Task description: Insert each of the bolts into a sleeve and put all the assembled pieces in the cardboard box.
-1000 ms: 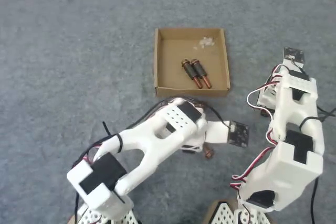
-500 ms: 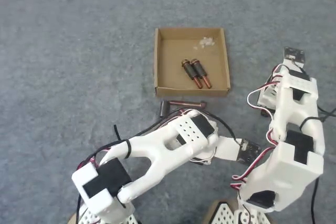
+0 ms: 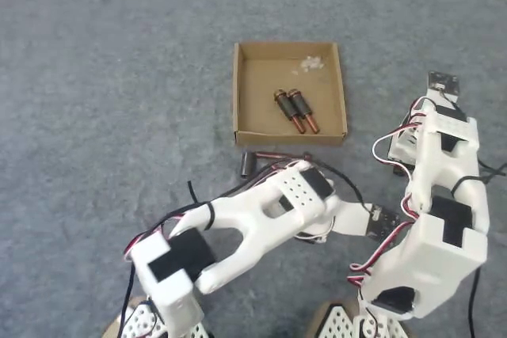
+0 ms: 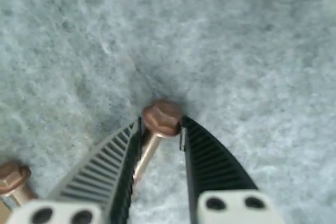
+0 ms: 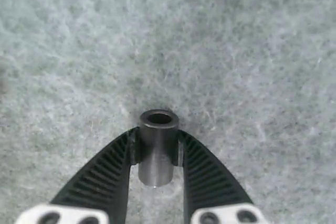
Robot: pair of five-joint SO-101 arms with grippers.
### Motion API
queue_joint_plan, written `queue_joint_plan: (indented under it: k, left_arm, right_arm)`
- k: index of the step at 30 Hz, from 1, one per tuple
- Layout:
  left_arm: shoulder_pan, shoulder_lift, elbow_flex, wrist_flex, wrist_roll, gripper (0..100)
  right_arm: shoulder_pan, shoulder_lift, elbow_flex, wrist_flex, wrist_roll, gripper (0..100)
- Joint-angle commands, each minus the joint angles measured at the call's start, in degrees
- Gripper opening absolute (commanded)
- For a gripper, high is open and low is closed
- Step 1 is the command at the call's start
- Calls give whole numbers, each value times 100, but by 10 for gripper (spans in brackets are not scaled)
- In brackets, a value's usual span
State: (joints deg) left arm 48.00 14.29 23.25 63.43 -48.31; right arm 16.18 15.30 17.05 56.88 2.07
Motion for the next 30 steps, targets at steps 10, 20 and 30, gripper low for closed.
queue_joint_plan:
  k: [10,20,30]
  left_arm:
    - [-97,369,-664,536,229,28]
    - [-220,369,-919,536,4791,13]
    - [-1442,431,-1200,492,6189,13]
  right_arm:
    - [92,-75,-290,4,0,6]
    - [66,-75,-290,4,9,6]
    - [66,-75,-290,4,114,6]
